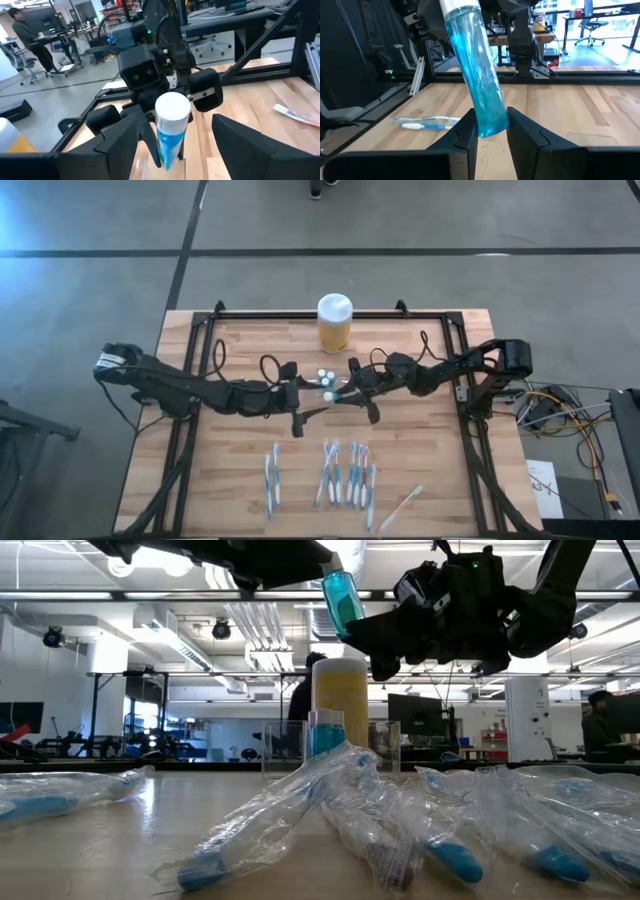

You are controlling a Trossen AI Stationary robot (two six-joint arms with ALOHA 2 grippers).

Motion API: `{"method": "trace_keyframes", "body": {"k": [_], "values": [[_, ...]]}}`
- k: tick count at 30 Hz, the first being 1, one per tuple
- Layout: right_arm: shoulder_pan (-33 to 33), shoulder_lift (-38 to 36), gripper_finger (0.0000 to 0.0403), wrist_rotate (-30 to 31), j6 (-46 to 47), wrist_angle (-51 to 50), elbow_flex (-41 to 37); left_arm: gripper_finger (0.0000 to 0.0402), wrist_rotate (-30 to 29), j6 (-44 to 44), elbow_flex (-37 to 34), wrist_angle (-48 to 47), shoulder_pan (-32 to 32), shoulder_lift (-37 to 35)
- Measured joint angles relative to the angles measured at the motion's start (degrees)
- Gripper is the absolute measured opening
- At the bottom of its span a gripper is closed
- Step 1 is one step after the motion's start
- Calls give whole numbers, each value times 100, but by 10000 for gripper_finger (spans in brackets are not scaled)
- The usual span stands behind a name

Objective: Pick & Place toothbrushing station
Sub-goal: Put the blue mouthwash into the middle of the transparent organizer

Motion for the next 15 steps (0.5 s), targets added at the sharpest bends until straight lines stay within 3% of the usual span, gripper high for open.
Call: {"method": "trace_keyframes", "body": {"k": [9,15], "values": [[0,0,77,0,-20,34,0,252,-28,-63,42,163,188,66],[-7,0,77,7,-20,46,0,226,268,-183,70,175,319,102]]}}
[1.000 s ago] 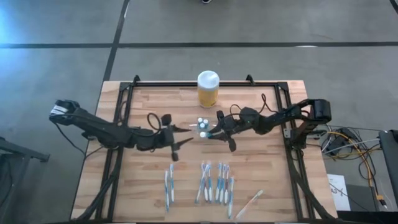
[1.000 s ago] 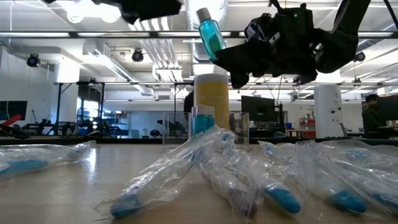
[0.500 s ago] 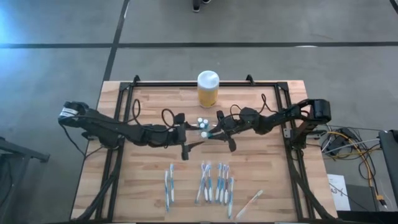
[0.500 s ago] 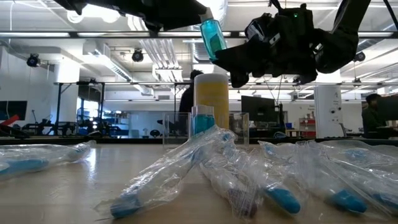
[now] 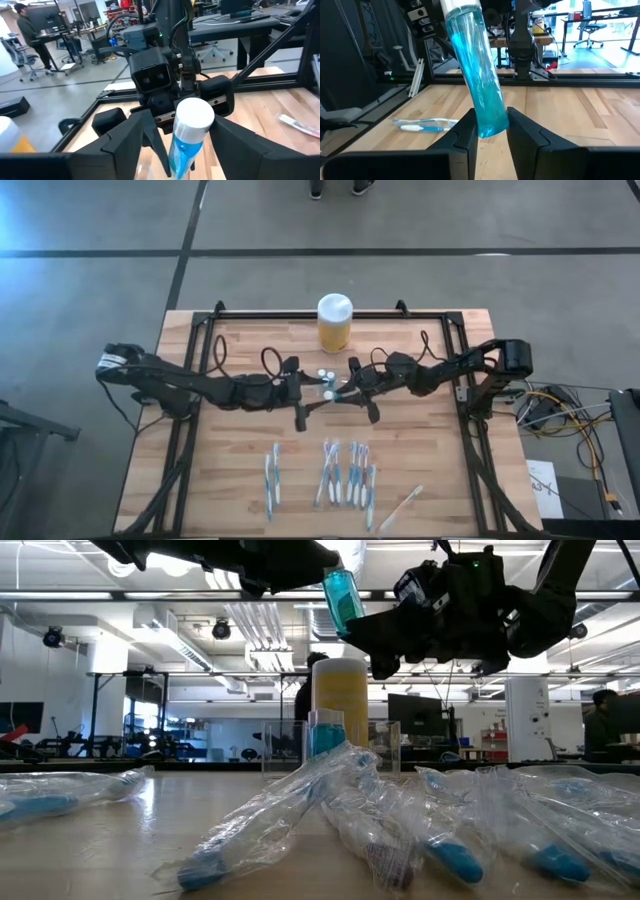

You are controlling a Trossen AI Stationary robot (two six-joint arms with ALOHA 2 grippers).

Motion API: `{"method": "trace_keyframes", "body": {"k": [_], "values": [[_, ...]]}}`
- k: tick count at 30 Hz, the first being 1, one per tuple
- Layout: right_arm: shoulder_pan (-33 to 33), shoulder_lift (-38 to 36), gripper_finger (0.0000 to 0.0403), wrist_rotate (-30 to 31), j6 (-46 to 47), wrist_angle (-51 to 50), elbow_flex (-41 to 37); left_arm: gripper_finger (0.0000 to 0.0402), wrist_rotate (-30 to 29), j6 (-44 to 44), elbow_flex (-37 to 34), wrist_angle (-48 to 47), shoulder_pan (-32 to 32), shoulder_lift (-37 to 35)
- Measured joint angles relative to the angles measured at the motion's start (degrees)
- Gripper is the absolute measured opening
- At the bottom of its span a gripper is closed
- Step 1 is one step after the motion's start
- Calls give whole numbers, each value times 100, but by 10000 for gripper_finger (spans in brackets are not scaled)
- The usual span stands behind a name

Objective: Pick & Place toothbrushing station
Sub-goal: Put the blue mouthwash into the middle of the transparent organizer

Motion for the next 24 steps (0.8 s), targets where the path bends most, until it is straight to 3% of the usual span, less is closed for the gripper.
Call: {"method": "trace_keyframes", "body": {"k": [10,15,24], "values": [[2,0,77,9,-1,0,0,151,200,-15,150,-5,36,135],[7,0,77,9,2,-2,0,91,275,76,154,-6,47,139],[7,-2,88,-16,-82,-73,3,91,336,143,154,-31,57,115]]}}
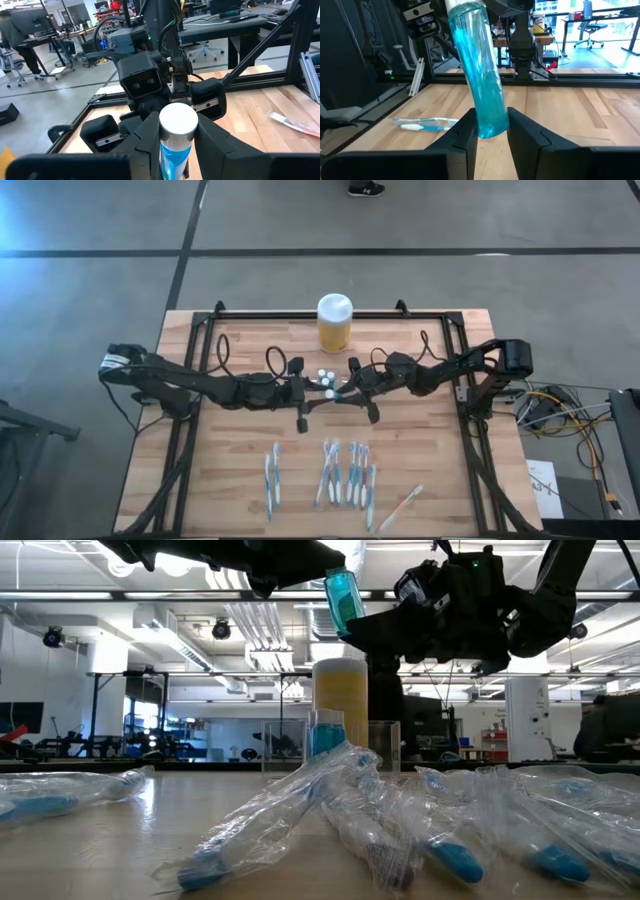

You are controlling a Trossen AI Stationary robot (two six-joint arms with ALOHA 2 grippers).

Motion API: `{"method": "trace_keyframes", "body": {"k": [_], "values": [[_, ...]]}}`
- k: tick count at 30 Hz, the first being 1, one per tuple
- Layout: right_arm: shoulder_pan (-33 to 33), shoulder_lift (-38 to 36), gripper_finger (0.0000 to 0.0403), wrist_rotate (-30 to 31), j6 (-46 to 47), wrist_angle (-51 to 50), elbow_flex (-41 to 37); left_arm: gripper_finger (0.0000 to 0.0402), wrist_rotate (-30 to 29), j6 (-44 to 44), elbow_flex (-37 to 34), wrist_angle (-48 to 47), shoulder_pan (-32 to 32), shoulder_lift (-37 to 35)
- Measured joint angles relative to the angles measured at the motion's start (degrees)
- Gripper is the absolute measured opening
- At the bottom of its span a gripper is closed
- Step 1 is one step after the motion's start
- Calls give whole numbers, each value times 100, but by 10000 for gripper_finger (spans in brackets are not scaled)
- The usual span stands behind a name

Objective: Pick & Place toothbrushing station
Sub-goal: Put the blue mouthwash into the middle of the transparent organizer

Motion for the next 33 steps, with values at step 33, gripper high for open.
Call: {"method": "trace_keyframes", "body": {"k": [33], "values": [[15,-2663,127,1050,-320,-793,-1840,91,177,-1192,101,-716,870,315]]}}
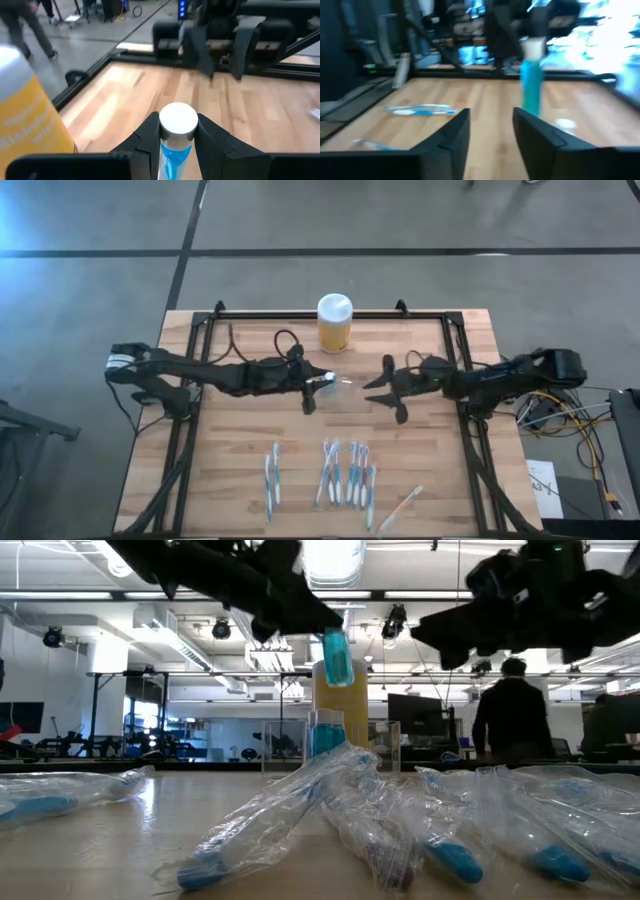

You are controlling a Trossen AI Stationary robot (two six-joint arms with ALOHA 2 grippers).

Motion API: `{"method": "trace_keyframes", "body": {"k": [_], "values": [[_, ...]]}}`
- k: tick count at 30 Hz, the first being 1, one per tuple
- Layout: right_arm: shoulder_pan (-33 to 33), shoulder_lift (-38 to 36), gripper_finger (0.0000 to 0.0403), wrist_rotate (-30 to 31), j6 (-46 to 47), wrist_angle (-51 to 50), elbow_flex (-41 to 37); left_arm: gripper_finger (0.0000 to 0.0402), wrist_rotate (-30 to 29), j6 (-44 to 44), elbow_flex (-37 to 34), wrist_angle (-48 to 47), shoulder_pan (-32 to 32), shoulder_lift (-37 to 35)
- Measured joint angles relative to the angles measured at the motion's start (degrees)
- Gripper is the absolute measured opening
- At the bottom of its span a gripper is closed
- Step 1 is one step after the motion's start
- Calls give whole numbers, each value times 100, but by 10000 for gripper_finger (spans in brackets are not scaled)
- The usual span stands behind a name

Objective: Pick & Place toothbrushing station
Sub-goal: Put the blue mouthwash into the middle of the transparent organizer

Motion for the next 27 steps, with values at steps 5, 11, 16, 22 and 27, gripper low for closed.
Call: {"method": "trace_keyframes", "body": {"k": [5,11,16,22,27], "values": [[-2,-779,56,332,-80,-15,-528,91,-11,-176,2,110,97,343],[-2,-1344,11,332,-186,-11,-814,91,147,-232,4,380,288,638],[-4,-1427,9,337,-243,-14,-865,91,157,-215,4,422,395,762],[-4,-1316,8,346,-280,-15,-812,91,117,-161,4,449,401,819],[-4,-1269,8,348,-282,-12,-804,91,-372,-438,7,481,379,889]]}}
